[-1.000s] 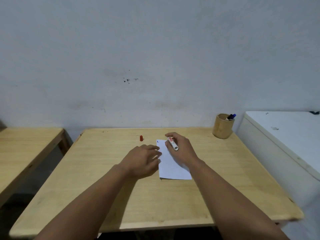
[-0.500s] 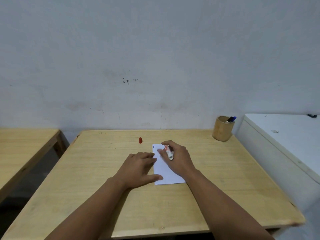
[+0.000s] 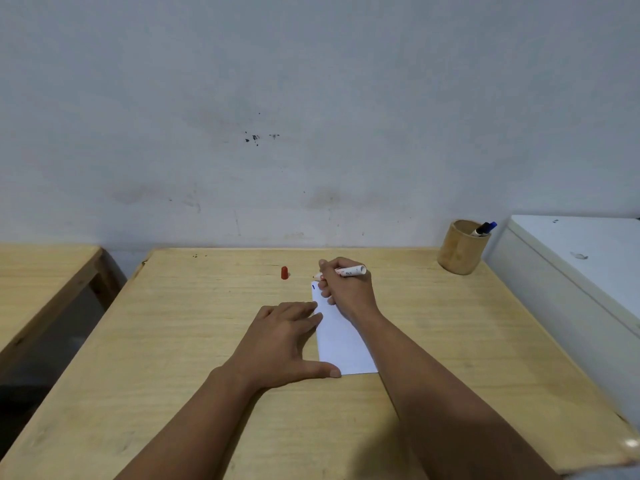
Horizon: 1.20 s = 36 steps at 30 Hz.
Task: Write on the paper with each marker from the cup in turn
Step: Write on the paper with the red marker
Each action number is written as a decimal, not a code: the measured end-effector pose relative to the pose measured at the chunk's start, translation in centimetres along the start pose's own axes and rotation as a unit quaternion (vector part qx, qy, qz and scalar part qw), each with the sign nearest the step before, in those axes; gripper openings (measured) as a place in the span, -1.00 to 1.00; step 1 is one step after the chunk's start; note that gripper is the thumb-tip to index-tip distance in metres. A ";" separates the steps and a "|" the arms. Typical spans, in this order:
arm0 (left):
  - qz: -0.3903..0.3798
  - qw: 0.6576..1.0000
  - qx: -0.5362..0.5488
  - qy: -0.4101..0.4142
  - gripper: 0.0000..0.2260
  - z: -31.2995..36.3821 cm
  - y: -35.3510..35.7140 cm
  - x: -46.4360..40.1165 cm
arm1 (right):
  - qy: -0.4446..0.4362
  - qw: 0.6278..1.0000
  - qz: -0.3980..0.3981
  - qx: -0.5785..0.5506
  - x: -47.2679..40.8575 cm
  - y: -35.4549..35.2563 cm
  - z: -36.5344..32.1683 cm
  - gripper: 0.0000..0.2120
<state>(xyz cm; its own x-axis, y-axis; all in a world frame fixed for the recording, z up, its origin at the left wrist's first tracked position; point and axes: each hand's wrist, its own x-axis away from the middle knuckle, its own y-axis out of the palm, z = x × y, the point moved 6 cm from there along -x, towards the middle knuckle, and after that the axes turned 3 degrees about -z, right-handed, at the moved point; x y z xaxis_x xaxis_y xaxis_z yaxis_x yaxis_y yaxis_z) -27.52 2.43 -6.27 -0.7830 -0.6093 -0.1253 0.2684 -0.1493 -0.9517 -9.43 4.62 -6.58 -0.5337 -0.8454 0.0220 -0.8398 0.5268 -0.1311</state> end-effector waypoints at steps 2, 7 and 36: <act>0.005 1.000 -0.014 -0.004 -0.02 0.1 -0.3 0.2 | -0.009 1.000 0.000 0.030 0.0 0.1 0.4 -0.64; -0.036 0.992 -0.042 -0.111 0.23 -1.0 0.3 0.7 | -0.012 1.000 0.015 0.021 -0.1 0.0 1.0 -0.69; -0.068 0.988 -0.037 -0.133 0.28 -1.3 0.8 0.8 | -0.008 0.999 0.034 0.027 -0.2 0.0 1.4 -0.70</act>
<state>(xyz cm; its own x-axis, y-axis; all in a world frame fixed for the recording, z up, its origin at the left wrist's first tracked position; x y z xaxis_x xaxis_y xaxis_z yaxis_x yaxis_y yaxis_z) -28.64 2.81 -7.51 -0.6305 -0.7726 0.0747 0.1210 -0.1929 -0.9737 -9.15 4.69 -8.01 -0.5881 -0.8088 -0.0051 -0.7943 0.5787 -0.1849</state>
